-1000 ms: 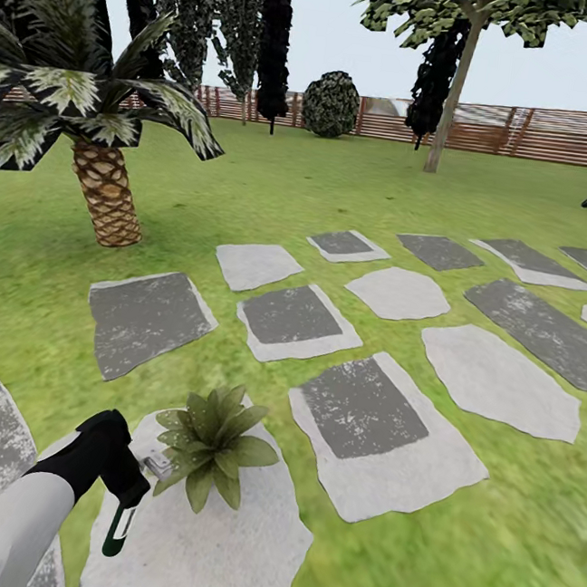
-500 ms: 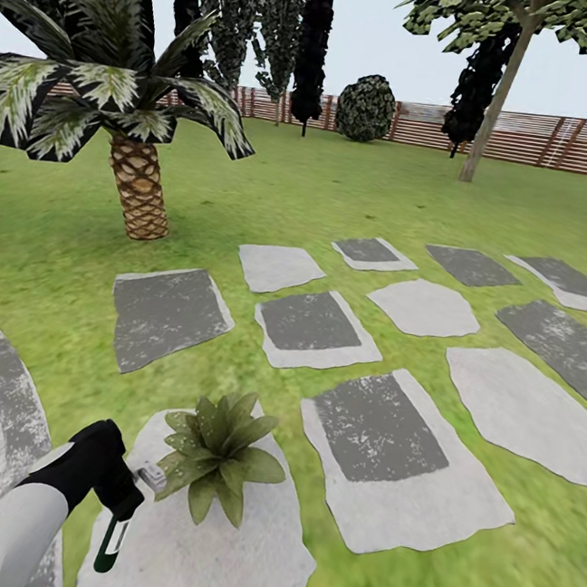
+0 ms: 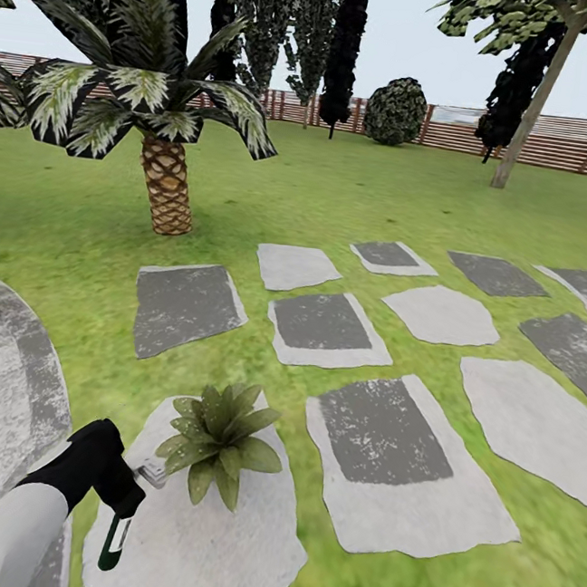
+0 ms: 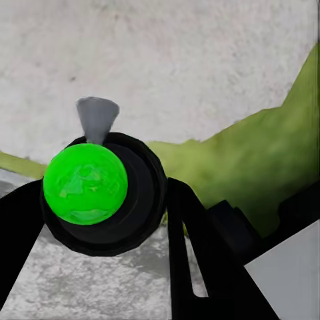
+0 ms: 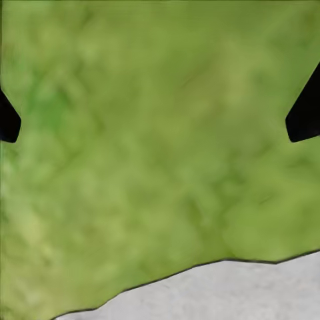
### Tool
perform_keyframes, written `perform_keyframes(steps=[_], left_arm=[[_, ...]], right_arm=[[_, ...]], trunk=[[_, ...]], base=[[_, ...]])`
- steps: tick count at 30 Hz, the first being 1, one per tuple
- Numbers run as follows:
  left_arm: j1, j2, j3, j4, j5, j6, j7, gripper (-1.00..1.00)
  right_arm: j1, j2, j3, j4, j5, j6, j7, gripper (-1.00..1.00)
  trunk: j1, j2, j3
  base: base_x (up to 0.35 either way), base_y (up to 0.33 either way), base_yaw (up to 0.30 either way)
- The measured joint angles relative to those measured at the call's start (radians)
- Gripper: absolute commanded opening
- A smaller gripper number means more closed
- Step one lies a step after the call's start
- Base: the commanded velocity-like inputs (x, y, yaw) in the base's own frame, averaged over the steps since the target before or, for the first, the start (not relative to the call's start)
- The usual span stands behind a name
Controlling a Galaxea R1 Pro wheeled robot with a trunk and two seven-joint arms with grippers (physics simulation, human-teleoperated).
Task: Pick up the pesticide atomizer in the garden and spray insectifuge to fully cover both potted plants in the garden.
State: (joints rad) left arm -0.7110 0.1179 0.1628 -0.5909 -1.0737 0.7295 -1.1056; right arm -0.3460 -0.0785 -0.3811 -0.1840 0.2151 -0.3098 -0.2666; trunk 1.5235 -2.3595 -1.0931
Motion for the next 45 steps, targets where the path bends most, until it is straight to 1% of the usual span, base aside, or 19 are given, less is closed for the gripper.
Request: perform_keyframes(steps=[5, 13, 17, 24, 27, 33, 42, 45], left_arm=[[0.0, -0.002, 0.001, 0.0, 0.0, 0.0, 0.0, -1.0], [0.0, -0.002, -0.002, 0.0, 0.0, 0.0, 0.0, -1.0], [0.0, 0.006, -0.002, 0.0, -0.001, 0.0, 0.001, -1.0], [-0.001, 0.009, 0.001, -0.002, 0.0, 0.001, 0.002, -1.0], [-0.003, 0.009, -0.001, -0.003, -0.005, 0.003, 0.001, -1.0], [-0.013, -0.006, -0.009, -0.003, -0.01, 0.005, 0.0, -1.0], [-0.015, -0.001, -0.005, -0.003, -0.011, 0.005, 0.0, -1.0], [-0.018, 0.0, -0.004, -0.003, -0.011, 0.008, -0.001, -1.0]], right_arm=[[0.0, 0.0, 0.0, 0.0, 0.0, 0.0, 0.0, 1.0], [0.0, -0.001, -0.001, 0.0, 0.0, 0.0, 0.0, 1.0], [0.0, 0.0, 0.0, 0.0, 0.0, 0.001, 0.0, 1.0], [0.0, 0.0, 0.0, 0.001, 0.0, 0.0, 0.0, 1.0], [0.0, 0.0, 0.0, 0.002, 0.001, 0.001, 0.0, 1.0], [0.0, 0.001, 0.0, 0.004, 0.002, 0.002, 0.001, 1.0], [0.0, 0.0, 0.0, 0.003, 0.001, 0.003, 0.002, 1.0], [0.0, 0.001, 0.0, 0.003, 0.001, 0.002, 0.001, 1.0]], trunk=[[0.0, 0.0, 0.0], [0.0, 0.0, 0.0], [0.0, 0.0, 0.0], [0.0, 0.0, 0.0], [0.0, 0.0, 0.0], [0.0, 0.0, 0.0], [0.0, 0.0, 0.0], [0.0, 0.0, 0.0]], base=[[0.024, -0.273, 0.239], [0.053, -0.273, 0.02], [0.001, -0.273, 0.03], [-0.101, -0.263, 0.256], [-0.168, -0.246, 0.276], [-0.022, -0.275, 0.274], [0.155, -0.283, 0.045], [0.242, -0.237, 0.237]])
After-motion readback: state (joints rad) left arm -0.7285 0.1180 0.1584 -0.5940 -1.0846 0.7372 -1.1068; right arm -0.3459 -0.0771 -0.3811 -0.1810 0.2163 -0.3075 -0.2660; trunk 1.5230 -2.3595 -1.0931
